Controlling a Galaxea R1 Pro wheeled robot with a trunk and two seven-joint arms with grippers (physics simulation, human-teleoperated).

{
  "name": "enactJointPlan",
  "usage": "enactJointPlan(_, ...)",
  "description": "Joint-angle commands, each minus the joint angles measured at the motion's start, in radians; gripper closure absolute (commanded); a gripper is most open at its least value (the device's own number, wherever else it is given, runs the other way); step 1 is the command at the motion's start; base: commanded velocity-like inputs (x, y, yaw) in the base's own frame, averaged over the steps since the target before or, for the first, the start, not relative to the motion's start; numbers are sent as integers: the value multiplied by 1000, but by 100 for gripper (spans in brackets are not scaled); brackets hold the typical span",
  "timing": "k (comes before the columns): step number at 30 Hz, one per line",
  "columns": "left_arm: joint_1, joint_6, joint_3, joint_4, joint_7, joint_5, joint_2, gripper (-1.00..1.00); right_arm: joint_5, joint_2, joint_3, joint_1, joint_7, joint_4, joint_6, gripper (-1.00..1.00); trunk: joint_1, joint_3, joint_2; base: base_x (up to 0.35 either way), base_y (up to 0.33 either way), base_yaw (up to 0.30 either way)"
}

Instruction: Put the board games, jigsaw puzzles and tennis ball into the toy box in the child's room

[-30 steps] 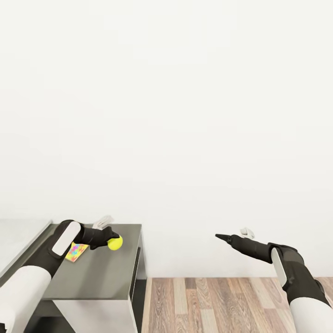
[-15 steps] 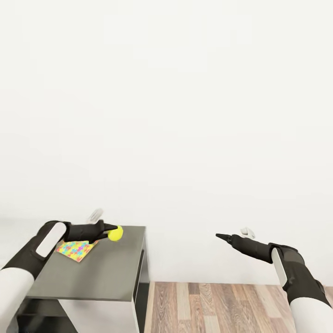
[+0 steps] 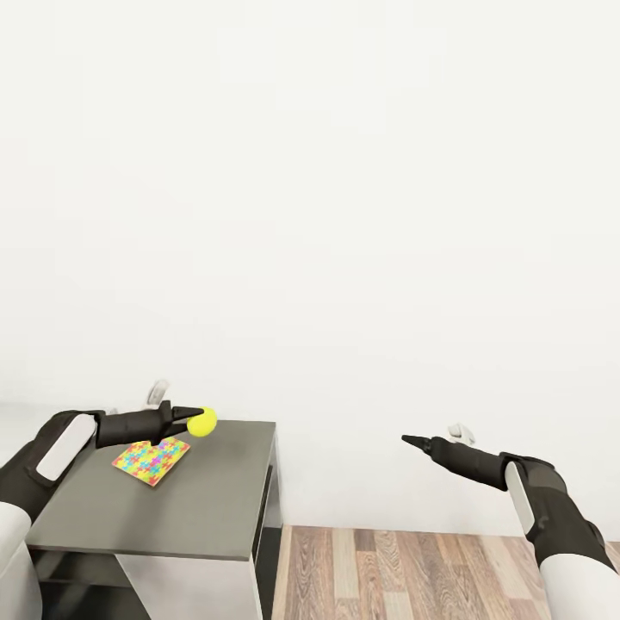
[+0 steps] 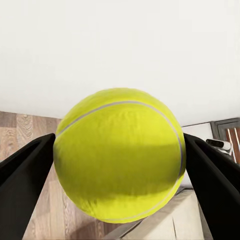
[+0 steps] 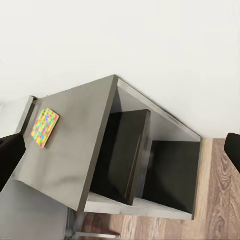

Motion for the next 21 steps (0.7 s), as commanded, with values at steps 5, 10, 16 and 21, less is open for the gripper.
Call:
enactJointPlan(5,-1,0,-2,1,-8,-4,1,100,-7,0,-2,-1,6,-1,11,-100,1,-2,-2,0,0,0)
enactJointPlan(10,-1,0,-1,1,-9,-4,1,100,-7,1,-1,-1,7,-2,13,-100,1,-2,-2,0,0,0)
enactJointPlan(16,-1,0,-1,1,-9,-4,1,100,-6,7,0,-2,4,-8,12,-100,1,-2,-2,0,0,43)
enactJointPlan(21,-1,0,-2,1,-9,-4,1,100,-6,4,-1,-2,6,-9,12,-100,1,-2,-2,0,-20,249)
